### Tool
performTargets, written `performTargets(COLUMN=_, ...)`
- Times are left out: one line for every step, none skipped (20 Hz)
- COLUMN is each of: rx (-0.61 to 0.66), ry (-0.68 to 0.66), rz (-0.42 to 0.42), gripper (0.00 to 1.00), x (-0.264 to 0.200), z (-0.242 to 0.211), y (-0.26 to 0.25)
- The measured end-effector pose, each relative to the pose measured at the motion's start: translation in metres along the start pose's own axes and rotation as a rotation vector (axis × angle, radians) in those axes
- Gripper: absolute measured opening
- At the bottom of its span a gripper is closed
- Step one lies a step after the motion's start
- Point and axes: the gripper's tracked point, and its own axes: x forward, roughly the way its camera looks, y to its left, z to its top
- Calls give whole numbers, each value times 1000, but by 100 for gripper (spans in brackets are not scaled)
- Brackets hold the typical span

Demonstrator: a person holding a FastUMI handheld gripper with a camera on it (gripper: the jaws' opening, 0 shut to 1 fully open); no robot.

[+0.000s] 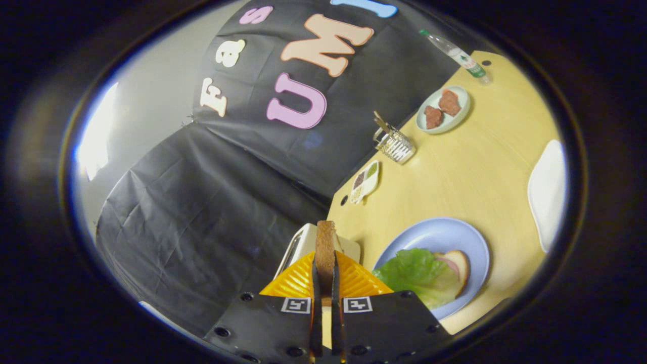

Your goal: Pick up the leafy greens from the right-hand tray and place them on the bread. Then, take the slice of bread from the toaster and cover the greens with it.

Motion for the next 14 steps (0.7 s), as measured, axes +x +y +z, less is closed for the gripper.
performTargets(rx=15, ry=15, rz=-4, gripper=10, x=1, z=-6, y=-8)
performTargets(rx=28, ry=30, rz=-5, gripper=10, x=4, z=-11, y=-14)
performTargets(rx=35, ry=38, rz=-13, gripper=10, x=7, z=-15, y=-22)
performTargets(rx=34, ry=40, rz=-27, gripper=10, x=8, z=-16, y=-30)
performTargets(rx=28, ry=39, rz=-43, gripper=10, x=4, z=-19, y=-35)
performTargets(rx=20, ry=36, rz=-63, gripper=11, x=2, z=-21, y=-43)
performTargets(rx=7, ry=30, rz=-81, gripper=11, x=1, z=-21, y=-50)
performTargets(rx=-10, ry=28, rz=-100, gripper=11, x=0, z=-21, y=-56)
performTargets(rx=-25, ry=20, rz=-120, gripper=12, x=-3, z=-21, y=-62)
performTargets(rx=-46, ry=11, rz=-140, gripper=12, x=-5, z=-19, y=-68)
performTargets(rx=-71, ry=4, rz=-165, gripper=12, x=-8, z=-19, y=-73)
performTargets(rx=-97, ry=-2, rz=-189, gripper=13, x=-10, z=-19, y=-79)
performTargets(rx=-121, ry=-3, rz=-209, gripper=13, x=-11, z=-20, y=-84)
performTargets(rx=-141, ry=-3, rz=-225, gripper=13, x=-12, z=-21, y=-88)
